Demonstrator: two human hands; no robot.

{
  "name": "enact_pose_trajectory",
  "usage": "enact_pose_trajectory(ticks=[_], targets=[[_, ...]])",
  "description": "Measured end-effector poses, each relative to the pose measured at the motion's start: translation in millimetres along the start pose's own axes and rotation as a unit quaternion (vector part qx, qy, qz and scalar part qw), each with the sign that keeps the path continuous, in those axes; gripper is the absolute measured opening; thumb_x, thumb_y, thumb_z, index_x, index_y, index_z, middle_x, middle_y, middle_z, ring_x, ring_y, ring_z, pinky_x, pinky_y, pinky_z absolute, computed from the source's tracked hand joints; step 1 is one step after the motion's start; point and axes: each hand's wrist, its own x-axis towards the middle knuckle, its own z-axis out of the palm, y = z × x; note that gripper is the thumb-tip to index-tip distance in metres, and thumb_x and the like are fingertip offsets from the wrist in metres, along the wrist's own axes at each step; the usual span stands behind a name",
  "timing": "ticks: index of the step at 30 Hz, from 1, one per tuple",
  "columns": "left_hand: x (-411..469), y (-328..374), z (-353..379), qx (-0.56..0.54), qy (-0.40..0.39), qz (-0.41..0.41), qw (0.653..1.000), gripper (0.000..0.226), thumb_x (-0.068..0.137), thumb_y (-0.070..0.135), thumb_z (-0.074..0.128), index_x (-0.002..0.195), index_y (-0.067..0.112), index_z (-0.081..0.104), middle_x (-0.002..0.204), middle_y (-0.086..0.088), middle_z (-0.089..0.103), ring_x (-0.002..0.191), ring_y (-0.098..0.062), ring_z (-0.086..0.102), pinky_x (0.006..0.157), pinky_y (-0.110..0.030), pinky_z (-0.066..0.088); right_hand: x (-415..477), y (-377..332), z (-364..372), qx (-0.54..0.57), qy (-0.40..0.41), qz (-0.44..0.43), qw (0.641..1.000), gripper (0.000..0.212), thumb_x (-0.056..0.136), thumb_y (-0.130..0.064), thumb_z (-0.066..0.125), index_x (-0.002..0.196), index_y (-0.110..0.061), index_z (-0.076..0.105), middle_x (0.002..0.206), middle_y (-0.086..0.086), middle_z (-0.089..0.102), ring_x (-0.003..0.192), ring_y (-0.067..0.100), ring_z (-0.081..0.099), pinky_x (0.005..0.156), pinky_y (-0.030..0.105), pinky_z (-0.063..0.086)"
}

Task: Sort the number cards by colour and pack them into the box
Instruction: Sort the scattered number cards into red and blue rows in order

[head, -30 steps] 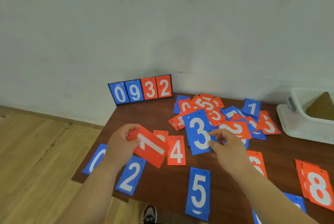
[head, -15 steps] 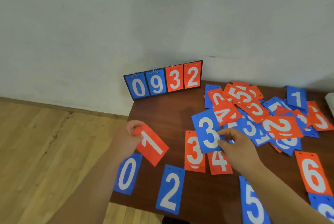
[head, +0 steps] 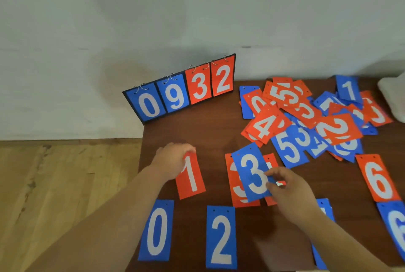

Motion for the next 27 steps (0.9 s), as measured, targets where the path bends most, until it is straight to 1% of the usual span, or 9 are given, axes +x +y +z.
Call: enact_pose_trajectory(ticks=[2, 4, 6, 7, 12, 17, 22, 25, 27], targets=[[8, -1, 15, 0.053, 0.046, 0.011, 0.997, 0.041, 0.096, 0.023, 0.054, 0.131, 0.046, 0.054, 0.137, 0.01, 0.049, 0.128, -0.02, 0.042, 0.106, -0.045, 0.038, -1, 3, 3, 0.004, 0.003, 0.007, 1.0, 0.021, 0.093, -0.019, 0.066, 0.1, -0.039, 0.061, 0.105, -0.018, 0.063, 0.087, 0.009, 0.066, 0.057, 0.023, 0.053], [8, 0, 25, 0.066, 0.116, 0.0, 0.991, 0.039, 0.094, 0.027, 0.059, 0.13, 0.044, 0.055, 0.142, 0.005, 0.042, 0.133, -0.023, 0.036, 0.109, -0.047, 0.034, -1, 4, 6, 0.006, 0.008, 0.007, 1.0, 0.021, 0.093, -0.02, 0.067, 0.098, -0.039, 0.061, 0.105, -0.019, 0.062, 0.088, 0.008, 0.065, 0.059, 0.024, 0.053], [1, 4, 34, 0.068, 0.162, -0.02, 0.984, 0.04, 0.093, 0.03, 0.062, 0.13, 0.039, 0.055, 0.14, 0.001, 0.044, 0.132, -0.025, 0.038, 0.109, -0.047, 0.037, 0, 5, 8, 0.012, 0.013, 0.012, 1.0, 0.021, 0.093, -0.02, 0.067, 0.099, -0.039, 0.06, 0.105, -0.017, 0.062, 0.09, 0.007, 0.064, 0.059, 0.023, 0.053], [-3, 7, 39, 0.058, 0.165, -0.031, 0.984, 0.041, 0.093, 0.032, 0.063, 0.132, 0.037, 0.054, 0.138, 0.001, 0.045, 0.131, -0.024, 0.04, 0.108, -0.046, 0.039, 1, 5, 9, 0.014, 0.013, 0.014, 1.0, 0.021, 0.094, -0.02, 0.067, 0.101, -0.038, 0.06, 0.106, -0.016, 0.062, 0.092, 0.009, 0.064, 0.058, 0.023, 0.053], [-37, 26, 69, -0.003, 0.138, -0.054, 0.989, 0.044, 0.095, 0.045, 0.059, 0.136, 0.035, 0.049, 0.137, 0.003, 0.047, 0.128, -0.021, 0.042, 0.105, -0.041, 0.042, 4, 6, 9, 0.019, 0.018, 0.029, 0.999, 0.021, 0.094, -0.021, 0.067, 0.108, -0.036, 0.06, 0.112, -0.01, 0.062, 0.103, 0.015, 0.064, 0.053, 0.019, 0.05], [-72, 51, 93, -0.051, 0.127, -0.036, 0.99, 0.049, 0.096, 0.049, 0.056, 0.142, 0.038, 0.042, 0.142, 0.007, 0.042, 0.135, -0.014, 0.036, 0.111, -0.036, 0.036, 3, 12, 6, 0.024, 0.014, 0.029, 0.999, 0.021, 0.093, -0.021, 0.069, 0.108, -0.033, 0.061, 0.109, -0.009, 0.063, 0.105, 0.012, 0.062, 0.058, 0.021, 0.055], [-96, 65, 120, -0.015, 0.08, -0.02, 0.997, 0.057, 0.097, 0.055, 0.05, 0.149, 0.04, 0.031, 0.147, 0.006, 0.032, 0.139, -0.016, 0.028, 0.117, -0.037, 0.028, -5, 25, 4, 0.042, 0.009, 0.036, 0.998, 0.018, 0.092, -0.019, 0.071, 0.104, -0.03, 0.063, 0.101, -0.012, 0.064, 0.098, 0.014, 0.063, 0.064, 0.027, 0.059], [-105, 68, 133, 0.005, 0.057, -0.023, 0.998, 0.062, 0.097, 0.058, 0.048, 0.152, 0.041, 0.027, 0.153, 0.003, 0.025, 0.144, -0.02, 0.021, 0.12, -0.041, 0.024, -14, 33, 2, 0.06, -0.01, 0.045, 0.997, 0.016, 0.091, -0.019, 0.072, 0.098, -0.031, 0.065, 0.098, -0.014, 0.063, 0.096, 0.013, 0.063, 0.061, 0.023, 0.056], [-111, 71, 139, 0.021, 0.048, -0.022, 0.998, 0.063, 0.097, 0.058, 0.047, 0.153, 0.041, 0.024, 0.156, 0.001, 0.021, 0.146, -0.022, 0.018, 0.12, -0.042, 0.023, -22, 41, 3, 0.057, -0.035, 0.045, 0.997, 0.016, 0.091, -0.019, 0.072, 0.092, -0.034, 0.065, 0.097, -0.015, 0.066, 0.092, 0.01, 0.064, 0.063, 0.024, 0.057]])
